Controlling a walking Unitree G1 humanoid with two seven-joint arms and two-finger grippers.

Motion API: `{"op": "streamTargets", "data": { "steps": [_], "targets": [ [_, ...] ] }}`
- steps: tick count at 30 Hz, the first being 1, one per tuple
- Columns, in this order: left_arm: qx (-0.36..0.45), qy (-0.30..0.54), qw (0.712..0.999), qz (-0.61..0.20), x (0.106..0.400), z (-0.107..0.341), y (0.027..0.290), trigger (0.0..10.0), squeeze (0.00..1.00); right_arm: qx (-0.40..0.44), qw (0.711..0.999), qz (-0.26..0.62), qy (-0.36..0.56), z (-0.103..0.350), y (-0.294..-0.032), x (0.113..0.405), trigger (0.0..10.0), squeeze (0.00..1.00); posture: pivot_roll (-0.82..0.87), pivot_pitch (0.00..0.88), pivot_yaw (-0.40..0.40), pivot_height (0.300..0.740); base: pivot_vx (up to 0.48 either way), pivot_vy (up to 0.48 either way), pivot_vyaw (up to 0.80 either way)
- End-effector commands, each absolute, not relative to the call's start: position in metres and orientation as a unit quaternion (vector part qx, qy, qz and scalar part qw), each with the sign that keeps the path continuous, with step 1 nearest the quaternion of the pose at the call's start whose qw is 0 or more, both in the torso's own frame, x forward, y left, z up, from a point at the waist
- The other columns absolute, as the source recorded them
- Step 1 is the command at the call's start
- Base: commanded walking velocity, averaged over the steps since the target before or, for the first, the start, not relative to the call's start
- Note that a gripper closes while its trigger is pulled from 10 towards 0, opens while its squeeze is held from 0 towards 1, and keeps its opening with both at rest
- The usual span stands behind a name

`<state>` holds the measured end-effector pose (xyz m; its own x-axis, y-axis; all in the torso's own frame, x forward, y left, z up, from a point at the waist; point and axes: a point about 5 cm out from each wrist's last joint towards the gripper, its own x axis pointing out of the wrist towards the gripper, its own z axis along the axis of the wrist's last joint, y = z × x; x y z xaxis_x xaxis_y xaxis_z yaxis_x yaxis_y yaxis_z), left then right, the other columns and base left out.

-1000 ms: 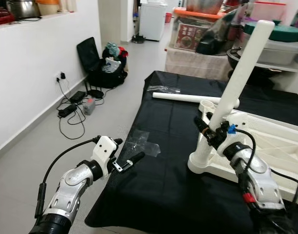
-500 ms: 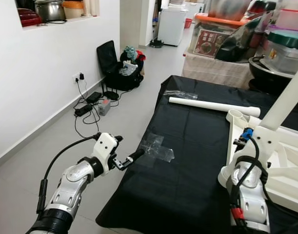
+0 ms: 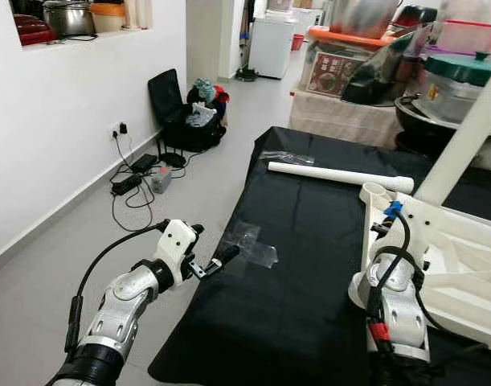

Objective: Building children table

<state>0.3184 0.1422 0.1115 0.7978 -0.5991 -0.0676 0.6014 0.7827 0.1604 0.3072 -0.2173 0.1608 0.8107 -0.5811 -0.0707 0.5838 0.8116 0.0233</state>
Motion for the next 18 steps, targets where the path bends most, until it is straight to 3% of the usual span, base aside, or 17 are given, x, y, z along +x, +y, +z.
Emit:
{"op": "streamTargets", "data": {
  "steps": [1, 5, 6, 9, 10, 11, 13, 14, 15, 16, 18],
  "targets": [
    [0.096, 0.007, 0.942, -0.32, 0.317, 0.11, 0.144, 10.0, 0.0, 0.018, 0.943, -0.301, 0.142, 0.117, -0.22, 0.3, 10.0, 0.0, 0.01, 0.0, -0.089, 0.74, 0.0, 0.0, 0.0],
    [0.098, 0.007, 0.942, -0.321, 0.32, 0.111, 0.144, 10.0, 0.0, 0.021, 0.946, -0.296, 0.127, 0.122, -0.223, 0.302, 10.0, 0.01, 0.01, 0.0, -0.086, 0.74, 0.0, 0.0, 0.0],
    [0.098, 0.007, 0.942, -0.321, 0.32, 0.111, 0.144, 10.0, 0.0, 0.021, 0.946, -0.296, 0.127, 0.123, -0.223, 0.302, 10.0, 1.0, 0.0, 0.0, -0.084, 0.74, 0.0, 0.0, 0.0],
    [0.097, 0.003, 0.941, -0.323, 0.321, 0.114, 0.141, 10.0, 0.0, 0.035, 0.968, -0.231, 0.093, 0.134, -0.22, 0.308, 10.0, 1.0, 0.01, 0.0, -0.085, 0.74, 0.0, 0.0, 0.0],
    [0.096, 0.001, 0.941, -0.324, 0.321, 0.115, 0.14, 10.0, 0.0, 0.049, 0.985, -0.148, 0.074, 0.142, -0.21, 0.313, 10.0, 0.0, 0.02, 0.0, -0.087, 0.74, 0.0, 0.0, 0.0],
    [0.097, 0.002, 0.941, -0.324, 0.321, 0.114, 0.142, 10.0, 0.0, 0.055, 0.998, -0.022, 0.037, 0.157, -0.194, 0.314, 10.0, 0.0, 0.02, 0.0, -0.087, 0.74, 0.0, 0.0, 0.0],
    [0.097, 0.002, 0.941, -0.324, 0.321, 0.114, 0.142, 10.0, 0.0, 0.055, 0.998, -0.022, 0.037, 0.157, -0.194, 0.314, 10.0, 0.0, 0.02, 0.0, -0.087, 0.74, 0.0, 0.0, 0.0],
    [0.099, 0.004, 0.942, -0.322, 0.32, 0.114, 0.144, 10.0, 0.0, 0.032, 0.993, 0.11, 0.0, 0.173, -0.179, 0.31, 10.0, 0.0, 0.01, 0.0, -0.087, 0.74, 0.0, 0.0, 0.0],
    [0.099, 0.004, 0.942, -0.322, 0.32, 0.114, 0.144, 10.0, 0.0, 0.032, 0.993, 0.11, 0.0, 0.173, -0.179, 0.31, 10.0, 0.0, 0.01, 0.0, -0.087, 0.74, 0.0, 0.0, 0.0],
    [0.101, 0.005, 0.942, -0.321, 0.32, 0.113, 0.146, 10.0, 0.0, 0.01, 0.977, 0.211, -0.024, 0.184, -0.166, 0.304, 10.0, 0.0, 0.02, 0.0, -0.094, 0.74, 0.0, 0.0, 0.0],
    [0.102, 0.004, 0.942, -0.319, 0.32, 0.114, 0.147, 10.0, 0.0, -0.017, 0.965, 0.26, -0.035, 0.189, -0.161, 0.305, 10.0, 0.0, 0.02, 0.0, -0.1, 0.74, 0.0, 0.0, 0.0]
  ]
}}
